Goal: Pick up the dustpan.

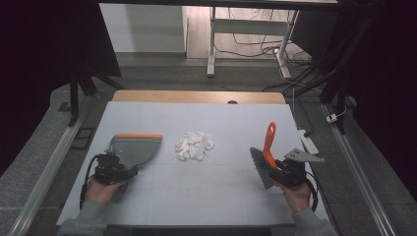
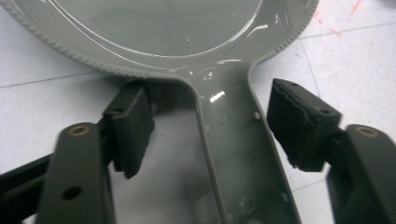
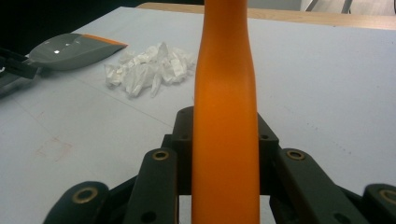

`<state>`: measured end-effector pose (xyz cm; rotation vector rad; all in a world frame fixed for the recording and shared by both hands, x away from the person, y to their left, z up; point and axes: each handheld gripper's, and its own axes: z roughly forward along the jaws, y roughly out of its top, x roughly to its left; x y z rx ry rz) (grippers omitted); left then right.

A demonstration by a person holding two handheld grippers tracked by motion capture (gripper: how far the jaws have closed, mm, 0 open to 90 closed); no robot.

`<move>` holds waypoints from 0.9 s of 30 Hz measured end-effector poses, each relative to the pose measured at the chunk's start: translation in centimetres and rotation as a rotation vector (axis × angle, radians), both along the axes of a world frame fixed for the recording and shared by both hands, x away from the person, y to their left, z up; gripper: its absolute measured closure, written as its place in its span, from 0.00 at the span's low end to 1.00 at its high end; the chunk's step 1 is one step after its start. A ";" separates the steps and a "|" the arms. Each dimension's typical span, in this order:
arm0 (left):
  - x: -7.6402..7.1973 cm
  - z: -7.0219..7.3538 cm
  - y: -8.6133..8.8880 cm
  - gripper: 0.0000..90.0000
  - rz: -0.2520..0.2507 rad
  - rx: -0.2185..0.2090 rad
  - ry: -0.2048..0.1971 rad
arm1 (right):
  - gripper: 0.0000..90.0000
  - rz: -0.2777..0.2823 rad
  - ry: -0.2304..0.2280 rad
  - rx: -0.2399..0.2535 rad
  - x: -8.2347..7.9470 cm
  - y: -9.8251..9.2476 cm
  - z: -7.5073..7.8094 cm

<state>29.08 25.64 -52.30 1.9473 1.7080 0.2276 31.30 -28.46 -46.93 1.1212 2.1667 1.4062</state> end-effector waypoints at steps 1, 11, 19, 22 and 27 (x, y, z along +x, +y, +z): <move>0.0 0.0 0.0 0.40 0.003 -0.001 0.000 | 0.78 -0.001 0.000 0.000 0.0 0.0 0.0; 0.1 -0.3 0.4 0.56 0.024 -0.036 -0.013 | 0.78 0.000 0.000 -0.003 0.0 0.1 0.0; 0.1 -0.2 0.9 0.68 0.025 -0.052 -0.013 | 0.78 -0.001 0.005 -0.003 0.0 0.0 0.0; 0.1 -0.1 1.0 0.68 0.024 -0.050 -0.011 | 0.78 -0.001 0.003 -0.002 0.0 0.0 0.0; 0.0 0.0 1.3 0.68 0.014 -0.046 -0.013 | 0.78 -0.002 0.002 -0.004 0.0 0.0 0.0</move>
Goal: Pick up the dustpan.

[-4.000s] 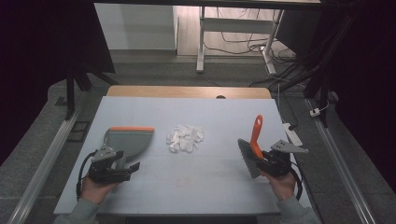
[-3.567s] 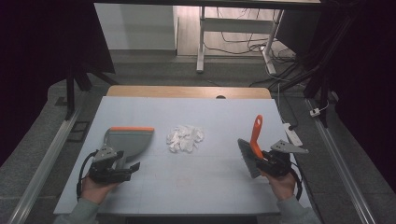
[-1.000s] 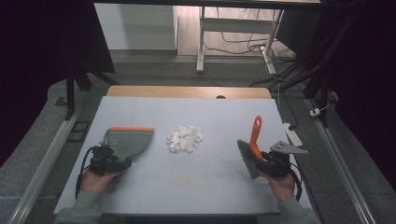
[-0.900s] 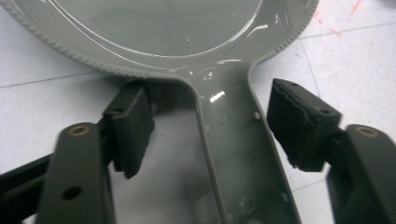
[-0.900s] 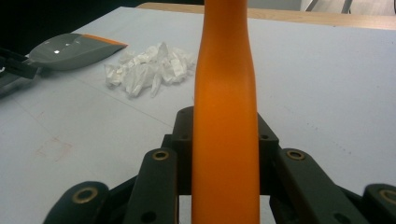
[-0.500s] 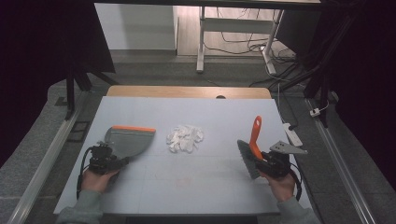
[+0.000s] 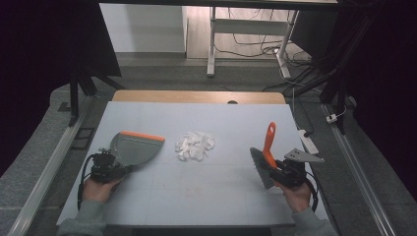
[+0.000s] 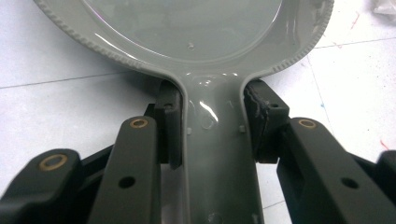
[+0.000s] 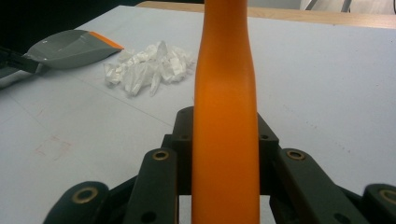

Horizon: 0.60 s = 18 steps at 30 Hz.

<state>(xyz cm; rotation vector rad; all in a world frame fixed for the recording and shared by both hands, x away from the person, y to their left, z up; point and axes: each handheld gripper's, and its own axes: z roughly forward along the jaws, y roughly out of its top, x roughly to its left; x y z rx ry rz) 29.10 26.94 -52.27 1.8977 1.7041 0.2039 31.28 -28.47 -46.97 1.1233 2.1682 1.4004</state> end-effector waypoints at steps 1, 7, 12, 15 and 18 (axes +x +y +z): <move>0.0 0.0 0.1 0.69 -0.003 0.003 -0.003 | 0.78 0.000 0.000 0.000 0.0 0.0 0.0; -0.2 0.4 0.5 0.69 -0.004 0.017 -0.037 | 0.78 -0.004 -0.007 0.005 0.0 -0.1 0.1; -0.6 0.8 1.4 0.69 -0.016 0.003 -0.084 | 0.78 -0.013 -0.011 0.013 0.0 -0.3 0.3; -0.8 1.1 2.0 0.69 -0.027 -0.008 -0.117 | 0.78 -0.022 -0.011 0.025 0.2 -0.4 0.3; -1.0 1.4 2.6 0.69 -0.044 -0.042 -0.148 | 0.78 -0.031 -0.016 0.028 0.5 -0.6 0.5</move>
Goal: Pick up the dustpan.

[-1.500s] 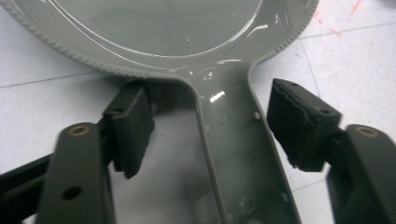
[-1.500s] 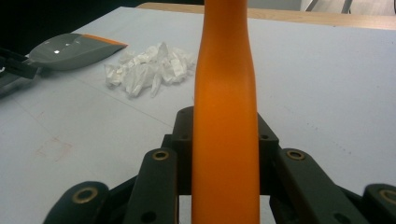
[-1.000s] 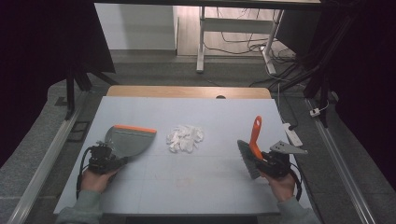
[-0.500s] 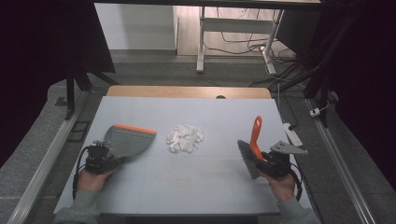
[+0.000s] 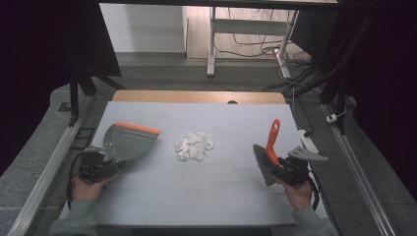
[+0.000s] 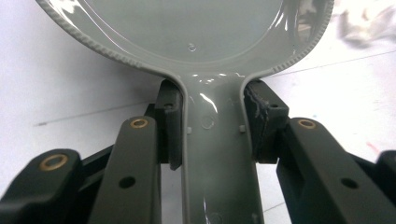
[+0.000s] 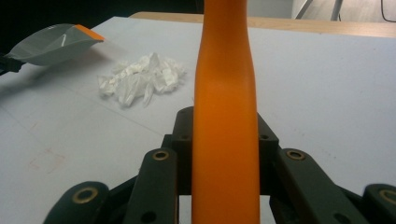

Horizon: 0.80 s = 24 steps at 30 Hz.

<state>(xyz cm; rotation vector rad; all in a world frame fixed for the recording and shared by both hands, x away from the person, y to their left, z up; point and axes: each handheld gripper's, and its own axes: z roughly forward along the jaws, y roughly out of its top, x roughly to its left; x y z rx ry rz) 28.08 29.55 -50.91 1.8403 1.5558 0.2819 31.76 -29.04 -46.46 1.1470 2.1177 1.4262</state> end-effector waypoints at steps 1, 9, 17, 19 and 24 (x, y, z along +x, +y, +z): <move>0.0 0.0 0.0 0.69 0.000 0.000 0.000 | 0.78 -0.006 0.003 0.006 0.1 -0.1 0.1; -0.1 0.5 0.5 0.69 -0.061 -0.021 -0.048 | 0.78 -0.028 0.013 0.015 0.8 -0.7 -0.2; -0.3 0.8 0.6 0.69 -0.107 -0.023 -0.081 | 0.78 -0.036 0.008 0.019 0.6 -0.9 0.0; -0.3 0.9 0.7 0.69 -0.112 -0.027 -0.090 | 0.78 -0.031 0.004 0.017 0.5 -0.7 0.1; -0.5 1.5 0.8 0.69 -0.132 -0.015 -0.115 | 0.78 -0.021 0.002 0.004 0.4 -0.3 0.0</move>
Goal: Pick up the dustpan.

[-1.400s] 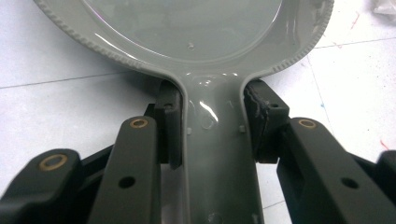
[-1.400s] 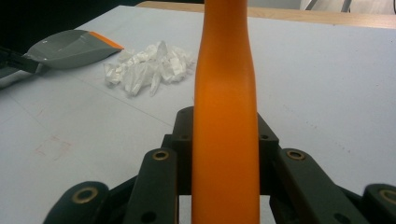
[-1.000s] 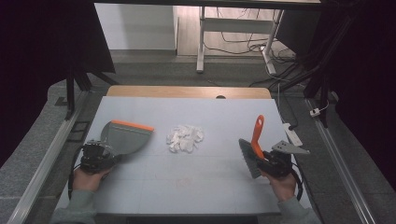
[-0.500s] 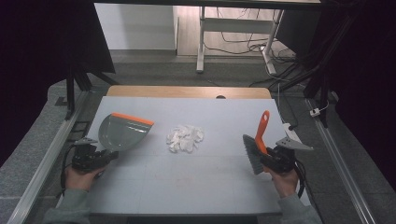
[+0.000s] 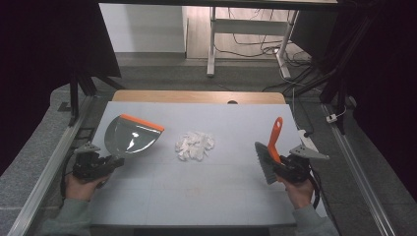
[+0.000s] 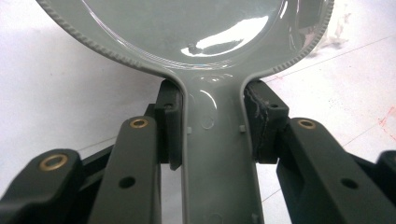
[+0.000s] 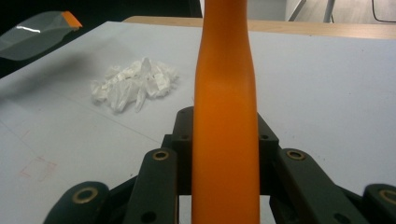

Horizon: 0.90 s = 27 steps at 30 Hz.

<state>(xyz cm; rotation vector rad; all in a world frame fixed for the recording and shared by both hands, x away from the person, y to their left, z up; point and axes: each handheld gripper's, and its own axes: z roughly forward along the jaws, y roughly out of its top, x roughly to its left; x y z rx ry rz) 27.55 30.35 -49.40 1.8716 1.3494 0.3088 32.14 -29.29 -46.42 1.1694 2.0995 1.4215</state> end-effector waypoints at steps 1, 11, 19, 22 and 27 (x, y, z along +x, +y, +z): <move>0.0 0.0 0.0 0.69 0.000 0.000 0.000 | 0.78 0.002 -0.001 -0.002 0.0 0.1 -0.1; -1.2 2.3 -0.6 0.69 -0.067 0.012 -0.055 | 0.78 0.023 -0.011 -0.016 -0.6 0.5 0.1; -1.6 3.0 -0.7 0.69 -0.147 0.028 -0.072 | 0.78 0.024 -0.004 -0.023 -0.5 0.6 -0.1; -1.7 3.0 -0.7 0.69 -0.164 0.034 -0.073 | 0.78 0.024 -0.005 -0.023 -0.5 0.6 -0.1; -1.9 3.1 -0.8 0.69 -0.199 0.056 -0.079 | 0.78 0.025 -0.007 -0.025 -0.5 0.6 -0.1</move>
